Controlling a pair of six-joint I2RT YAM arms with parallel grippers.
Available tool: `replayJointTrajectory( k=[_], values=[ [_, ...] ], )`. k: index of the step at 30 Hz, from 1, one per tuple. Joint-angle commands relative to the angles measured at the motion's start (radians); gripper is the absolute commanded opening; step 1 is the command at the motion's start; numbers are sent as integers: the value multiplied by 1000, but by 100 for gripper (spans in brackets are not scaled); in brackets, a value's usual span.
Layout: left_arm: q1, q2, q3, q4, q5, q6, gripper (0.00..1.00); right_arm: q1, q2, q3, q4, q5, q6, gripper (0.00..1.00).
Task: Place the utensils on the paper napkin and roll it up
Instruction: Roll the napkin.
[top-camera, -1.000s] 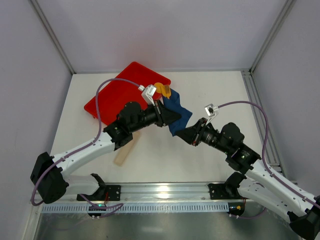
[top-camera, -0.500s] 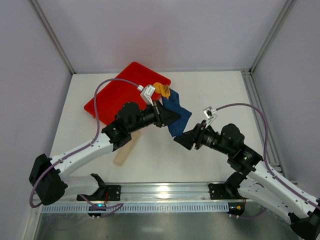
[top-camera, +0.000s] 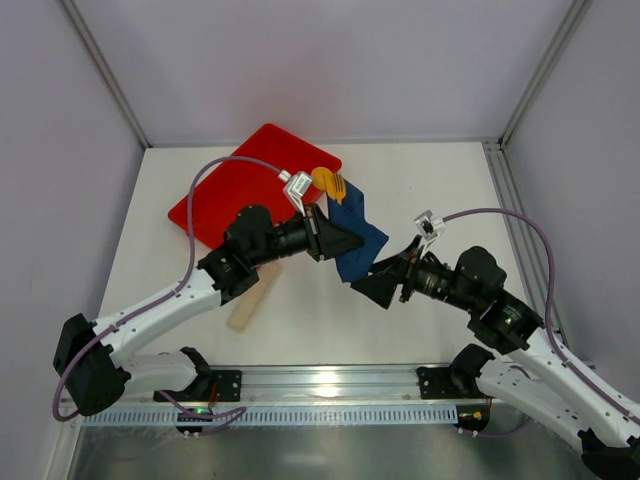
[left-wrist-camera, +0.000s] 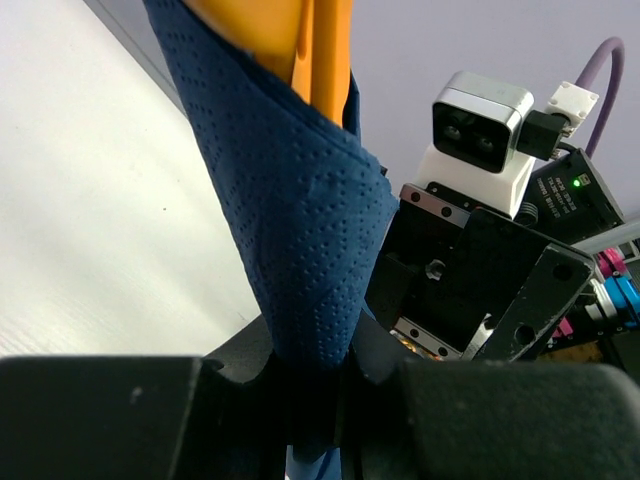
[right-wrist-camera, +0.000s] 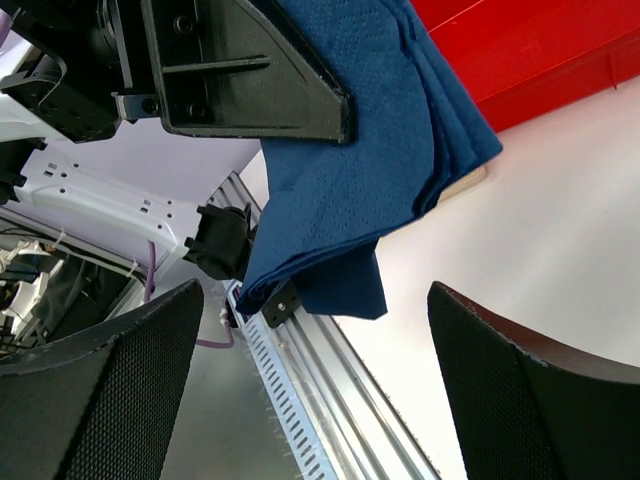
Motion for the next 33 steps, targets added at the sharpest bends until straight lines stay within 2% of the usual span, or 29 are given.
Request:
replayJointTrajectory(
  k=[1,7,16,19,29,33],
  values=[
    [-1,-7,-3,73,43,-13,0,5,30,27,100,-38,10,93],
    [-4,16,-1,96,57,-25,0,5,75,26,184,-75,31,93],
    [-4,39,8,112,61,-27,0,7,95,0,253,-81,51,82],
    [-5,51,6,125,63,-34,0,7,95,-16,268,-84,57,70],
    [-7,66,-3,167,66,-57,0,8,92,-42,271,-86,65,67],
    [-5,66,-3,167,55,-60,0,8,76,-66,281,-79,67,56]
  ],
)
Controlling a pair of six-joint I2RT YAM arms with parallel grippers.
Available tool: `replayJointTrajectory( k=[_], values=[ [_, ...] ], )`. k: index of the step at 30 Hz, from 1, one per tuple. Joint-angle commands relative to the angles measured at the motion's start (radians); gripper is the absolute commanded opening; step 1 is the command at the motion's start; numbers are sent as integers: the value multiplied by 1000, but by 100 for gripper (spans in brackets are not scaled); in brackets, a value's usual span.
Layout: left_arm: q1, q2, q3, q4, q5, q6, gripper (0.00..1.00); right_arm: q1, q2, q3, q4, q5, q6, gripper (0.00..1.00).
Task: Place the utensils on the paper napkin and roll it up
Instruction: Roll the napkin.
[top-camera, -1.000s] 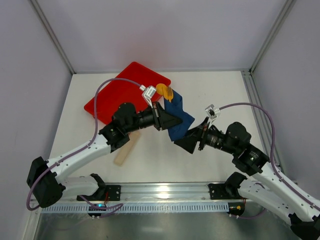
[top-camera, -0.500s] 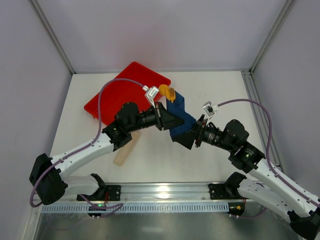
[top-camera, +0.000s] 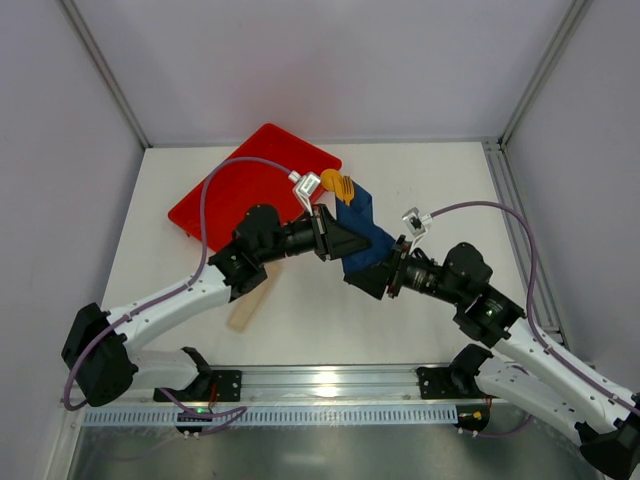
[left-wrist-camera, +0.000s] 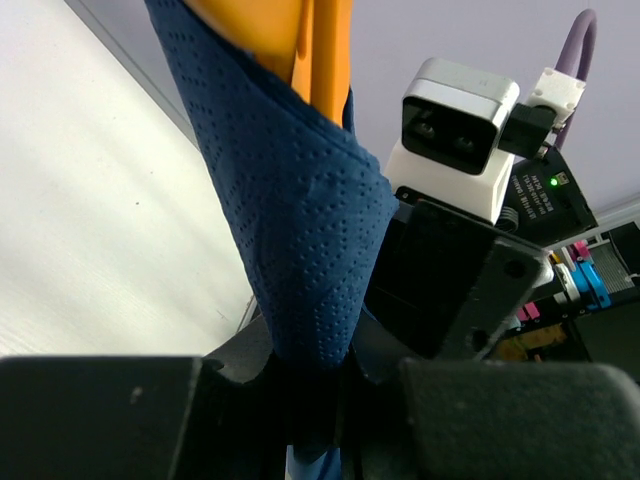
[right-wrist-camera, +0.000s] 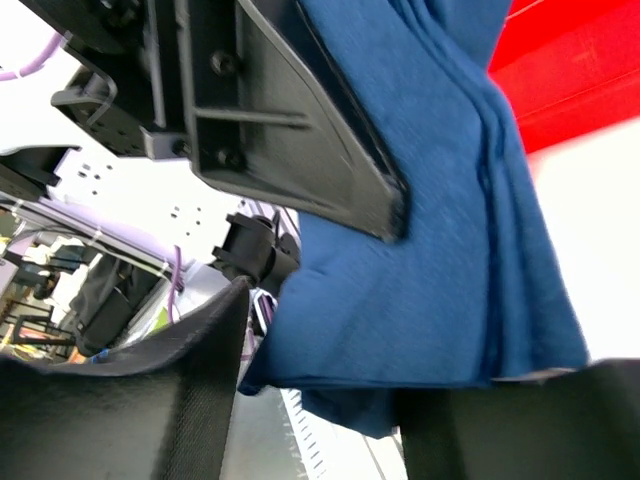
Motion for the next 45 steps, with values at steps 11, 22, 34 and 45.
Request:
replayJointTrajectory(
  k=[11,22,34,45],
  values=[
    [-4,4,4,80,9,-9,0,9,-55,-45,55,13,-2,14],
    [-2,7,6,106,35,-18,0,9,-64,-30,-9,34,12,21],
    [-4,21,24,-68,-40,127,0,7,-245,179,-504,301,-51,38],
    [-2,39,40,-68,-16,129,0,7,-8,296,-389,368,-42,47]
  ],
)
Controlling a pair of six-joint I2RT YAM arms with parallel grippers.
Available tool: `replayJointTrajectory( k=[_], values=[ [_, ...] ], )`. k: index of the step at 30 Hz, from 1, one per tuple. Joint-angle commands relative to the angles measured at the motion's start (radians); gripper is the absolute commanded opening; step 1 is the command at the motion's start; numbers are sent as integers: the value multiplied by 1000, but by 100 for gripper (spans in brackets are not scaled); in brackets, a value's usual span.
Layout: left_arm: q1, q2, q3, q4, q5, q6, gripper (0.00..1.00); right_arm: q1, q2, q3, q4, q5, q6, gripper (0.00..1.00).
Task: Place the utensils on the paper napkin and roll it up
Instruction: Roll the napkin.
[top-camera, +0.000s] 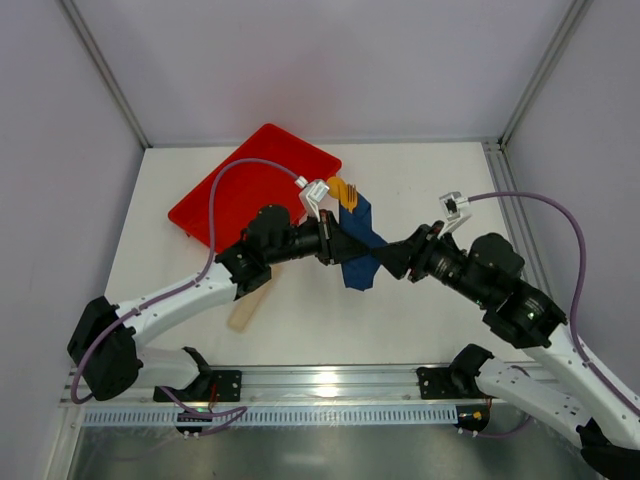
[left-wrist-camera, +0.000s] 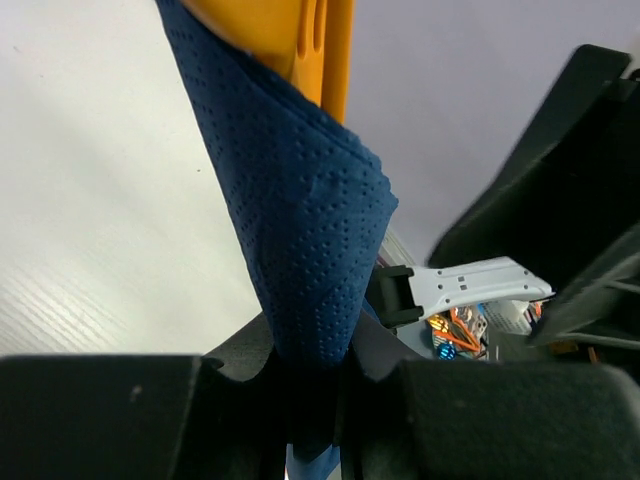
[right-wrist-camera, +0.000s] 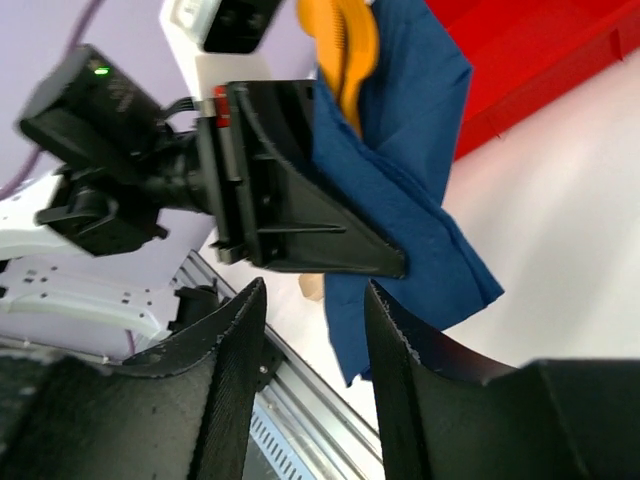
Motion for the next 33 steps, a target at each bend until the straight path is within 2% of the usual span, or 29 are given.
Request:
replayJointTrajectory(
  k=[1,6,11,22,33],
  values=[
    [2,-7,42,24,17,18,0,6,55,9,32,50,-5,49],
    [1,-16,34,45,40,6,0,6,86,-20,76,79,-8,55],
    [1,-13,22,103,74,-16,0,7,107,-38,107,83,-9,56],
    [1,-4,15,120,91,-14,0,6,131,-63,144,121,-8,56],
    [1,1,12,154,106,-11,0,4,108,-113,182,122,64,59]
  ],
)
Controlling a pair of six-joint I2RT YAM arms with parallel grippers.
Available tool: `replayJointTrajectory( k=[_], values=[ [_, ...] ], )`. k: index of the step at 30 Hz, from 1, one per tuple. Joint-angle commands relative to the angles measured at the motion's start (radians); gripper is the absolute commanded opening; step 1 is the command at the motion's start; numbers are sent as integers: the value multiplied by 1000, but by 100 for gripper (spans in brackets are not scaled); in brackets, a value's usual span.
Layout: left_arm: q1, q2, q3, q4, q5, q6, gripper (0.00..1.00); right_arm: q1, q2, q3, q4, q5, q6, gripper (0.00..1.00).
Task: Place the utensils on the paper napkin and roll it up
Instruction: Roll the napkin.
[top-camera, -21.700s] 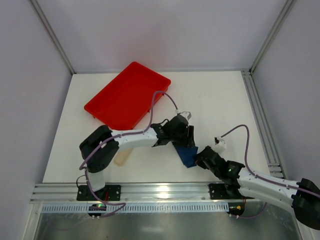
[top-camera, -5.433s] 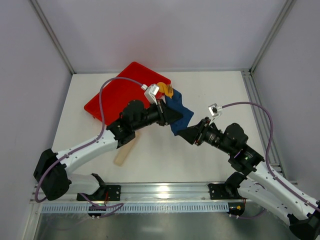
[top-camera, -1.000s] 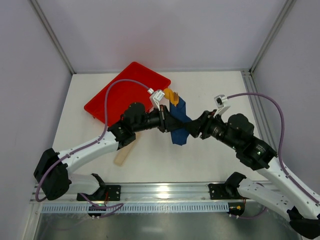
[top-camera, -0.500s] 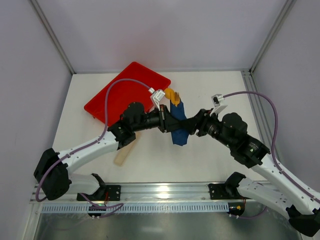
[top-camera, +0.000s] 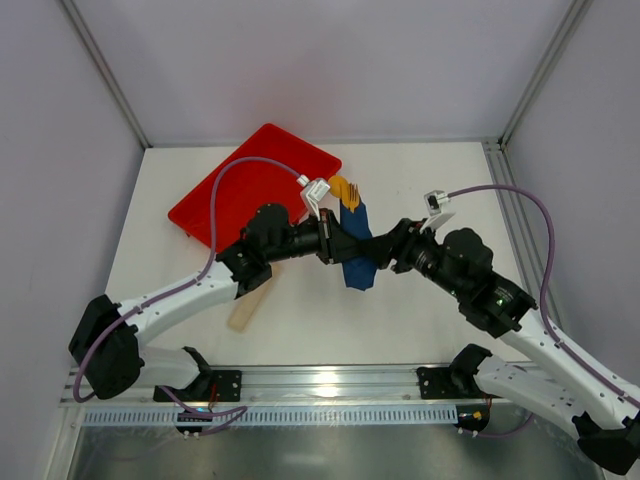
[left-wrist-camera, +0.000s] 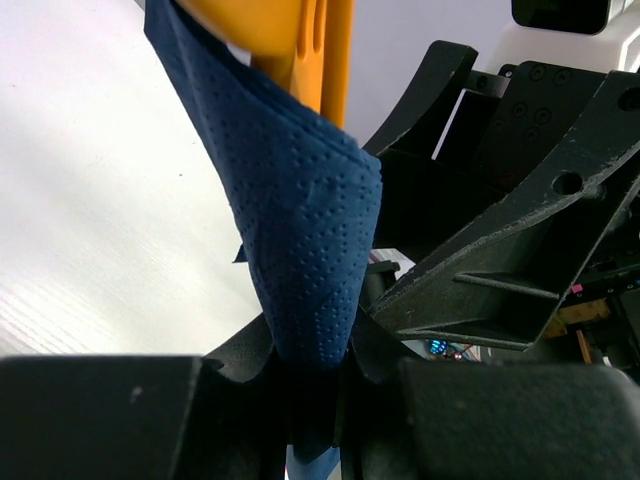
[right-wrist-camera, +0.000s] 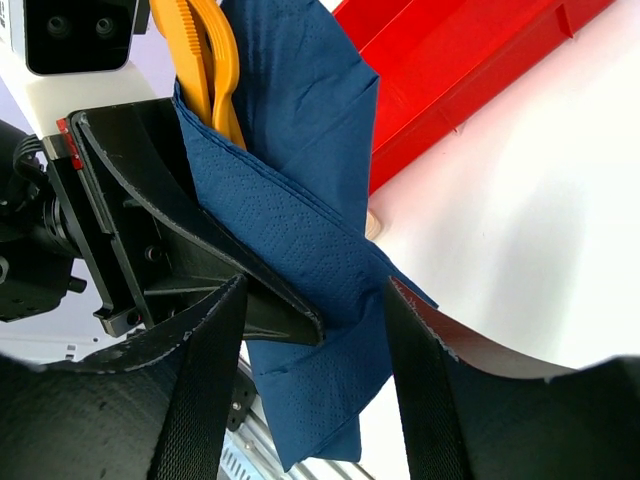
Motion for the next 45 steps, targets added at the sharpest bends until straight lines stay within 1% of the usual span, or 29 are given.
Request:
replayJointTrajectory(
  k=[1,10,15,18,22,23,25,29,33,42,43,45],
  values=[
    [-6,-7,12,114,50,-8,0,6,-13,-24,40,24,35,59],
    [-6,2,7,163,90,-18,0,3,-34,-64,87,30,79,58],
    [-6,14,2,212,124,-43,0,-5,-45,-92,145,19,114,53],
    [-4,16,4,221,142,-49,0,-8,-69,-119,178,21,128,47],
    [-6,21,-5,272,167,-77,0,-10,-89,-142,197,29,130,40],
    [-4,25,-11,305,185,-83,0,-10,-94,-147,204,26,133,38],
    [-4,33,-14,336,204,-104,0,-14,-105,-162,217,24,148,37],
    [-3,54,-11,408,247,-146,0,-16,-117,-178,231,6,161,36],
    [-4,70,-7,447,277,-172,0,-16,-125,-181,276,3,168,36],
    [-6,82,-4,502,343,-216,0,-19,-142,-211,348,3,194,37],
    [-6,86,-2,508,348,-219,0,-19,-142,-211,351,-32,196,37],
    [-6,90,2,508,359,-222,0,-20,-140,-210,360,-34,197,37]
  ],
)
